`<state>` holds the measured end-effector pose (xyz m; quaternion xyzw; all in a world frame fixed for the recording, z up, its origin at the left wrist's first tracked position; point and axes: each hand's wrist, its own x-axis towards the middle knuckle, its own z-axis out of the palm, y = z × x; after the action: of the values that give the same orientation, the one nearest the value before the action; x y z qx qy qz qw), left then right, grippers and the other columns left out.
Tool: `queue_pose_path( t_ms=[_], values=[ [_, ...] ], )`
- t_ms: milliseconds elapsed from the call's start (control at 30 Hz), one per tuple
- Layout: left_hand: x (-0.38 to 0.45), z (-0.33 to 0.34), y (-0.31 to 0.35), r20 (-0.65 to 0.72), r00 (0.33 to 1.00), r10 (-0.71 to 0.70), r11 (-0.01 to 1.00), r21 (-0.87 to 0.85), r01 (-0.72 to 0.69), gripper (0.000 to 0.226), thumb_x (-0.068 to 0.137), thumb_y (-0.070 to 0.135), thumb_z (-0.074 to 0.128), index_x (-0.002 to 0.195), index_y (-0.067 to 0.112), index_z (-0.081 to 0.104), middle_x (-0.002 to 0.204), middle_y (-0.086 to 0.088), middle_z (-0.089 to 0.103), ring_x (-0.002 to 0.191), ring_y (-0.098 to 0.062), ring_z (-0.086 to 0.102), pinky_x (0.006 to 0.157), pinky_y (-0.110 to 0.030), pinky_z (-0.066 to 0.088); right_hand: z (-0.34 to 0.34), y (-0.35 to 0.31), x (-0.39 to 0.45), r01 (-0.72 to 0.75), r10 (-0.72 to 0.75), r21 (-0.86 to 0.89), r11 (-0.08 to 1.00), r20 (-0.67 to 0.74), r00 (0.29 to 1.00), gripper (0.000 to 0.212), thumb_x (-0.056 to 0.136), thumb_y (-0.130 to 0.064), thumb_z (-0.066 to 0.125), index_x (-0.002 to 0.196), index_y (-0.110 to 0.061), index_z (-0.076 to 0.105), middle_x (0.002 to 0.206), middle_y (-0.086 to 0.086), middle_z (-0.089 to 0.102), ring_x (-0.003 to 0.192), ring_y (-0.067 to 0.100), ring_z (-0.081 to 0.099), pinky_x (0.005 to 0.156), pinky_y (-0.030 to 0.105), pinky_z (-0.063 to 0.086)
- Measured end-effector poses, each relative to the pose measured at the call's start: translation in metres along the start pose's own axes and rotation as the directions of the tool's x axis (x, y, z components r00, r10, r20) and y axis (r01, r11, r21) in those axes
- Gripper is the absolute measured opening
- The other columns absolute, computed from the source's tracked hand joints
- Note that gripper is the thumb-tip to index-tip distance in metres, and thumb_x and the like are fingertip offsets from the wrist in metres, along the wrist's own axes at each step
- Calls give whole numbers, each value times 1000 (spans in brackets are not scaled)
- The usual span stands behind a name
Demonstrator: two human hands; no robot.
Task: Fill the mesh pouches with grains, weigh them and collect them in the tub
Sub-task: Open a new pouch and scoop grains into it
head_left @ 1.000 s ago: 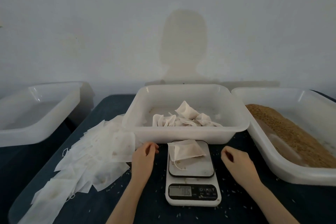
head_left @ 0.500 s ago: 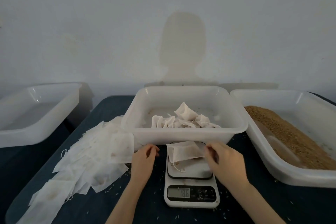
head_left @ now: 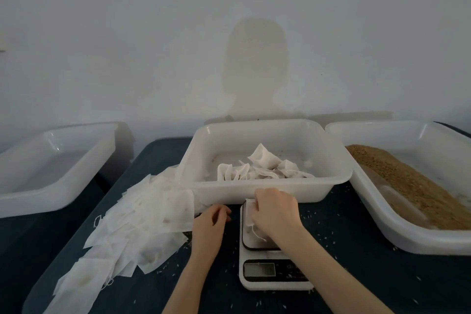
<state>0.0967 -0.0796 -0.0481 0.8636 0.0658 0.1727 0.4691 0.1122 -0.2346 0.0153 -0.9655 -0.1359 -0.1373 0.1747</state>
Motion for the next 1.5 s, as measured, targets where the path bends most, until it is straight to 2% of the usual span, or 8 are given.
queue_pose_path(
  t_ms=[100, 300, 367, 467, 567, 933, 1100, 1500],
  values=[
    [-8, -1, 14, 21, 989, 146, 989, -35, -145, 29, 84, 26, 67, 103, 41, 51, 96, 19, 61, 88, 3, 58, 74, -17, 44, -16, 6, 3, -28, 28, 142, 989, 1, 1000, 18, 92, -36, 50, 79, -26, 58, 75, -9, 58, 67, 8, 54, 58, 20, 39],
    [-12, 16, 48, 201, 949, 245, 966, -133, -221, 120, 50, 61, 81, 140, 57, 2, 140, 39, 25, 126, 18, 28, 93, -11, 32, -56, 10, 2, -9, 18, 334, 943, -24, 1000, 23, 87, -37, 61, 65, -33, 53, 66, -13, 59, 68, 3, 57, 65, 18, 46],
    [-5, 24, 59, 242, 938, 248, 968, -40, -246, 113, 50, 68, 79, 141, 50, 15, 128, 35, 44, 115, 13, 46, 88, -15, 42, -63, 10, -3, -5, 8, 395, 919, -7, 1000, 27, 86, -36, 63, 61, -34, 53, 61, -17, 58, 64, -1, 55, 62, 15, 42],
    [4, 30, 70, 332, 922, 199, 954, 149, -259, 49, 62, 65, 65, 103, 46, 48, 88, 25, 60, 84, 6, 59, 64, -7, 45, -70, 10, -8, -6, 9, 456, 890, -5, 1000, 29, 84, -34, 65, 58, -33, 53, 62, -21, 59, 60, -5, 53, 59, 12, 38],
    [4, 32, 70, 339, 922, 186, 983, -68, -173, 24, 63, 49, 64, 82, 40, 52, 75, 22, 61, 67, -1, 58, 58, -8, 44, -81, 22, -8, 3, 5, 446, 895, -17, 1000, 22, 85, -33, 65, 63, -31, 58, 62, -14, 58, 59, -1, 52, 60, 16, 41],
    [1, 31, 93, 341, 912, 228, 973, -36, -229, 35, 78, 34, 72, 107, 35, 53, 96, 15, 62, 87, 2, 59, 67, -12, 46, -142, 153, -12, -309, 320, 86, 947, -190, 928, 21, 91, -44, 54, 76, -32, 61, 71, -15, 61, 64, 3, 55, 52, 22, 38],
    [-1, 35, 92, 358, 919, 164, 985, -5, -174, 40, 78, 32, 72, 113, 32, 53, 99, 12, 63, 89, -3, 60, 79, -22, 51, -128, 229, -21, -391, 514, -456, 799, 183, 838, 57, 94, -65, 30, 67, -19, 50, 69, -6, 55, 65, 12, 55, 60, 25, 46],
    [-9, 40, 94, 355, 921, 162, 985, -6, -171, 30, 80, 25, 71, 106, 27, 57, 86, 7, 66, 76, -2, 61, 62, -12, 42, -115, 240, 10, -395, 510, -438, 808, 184, 840, 48, 94, -53, 49, 63, -17, 41, 66, -4, 50, 69, 17, 57, 62, 28, 45]
  ],
)
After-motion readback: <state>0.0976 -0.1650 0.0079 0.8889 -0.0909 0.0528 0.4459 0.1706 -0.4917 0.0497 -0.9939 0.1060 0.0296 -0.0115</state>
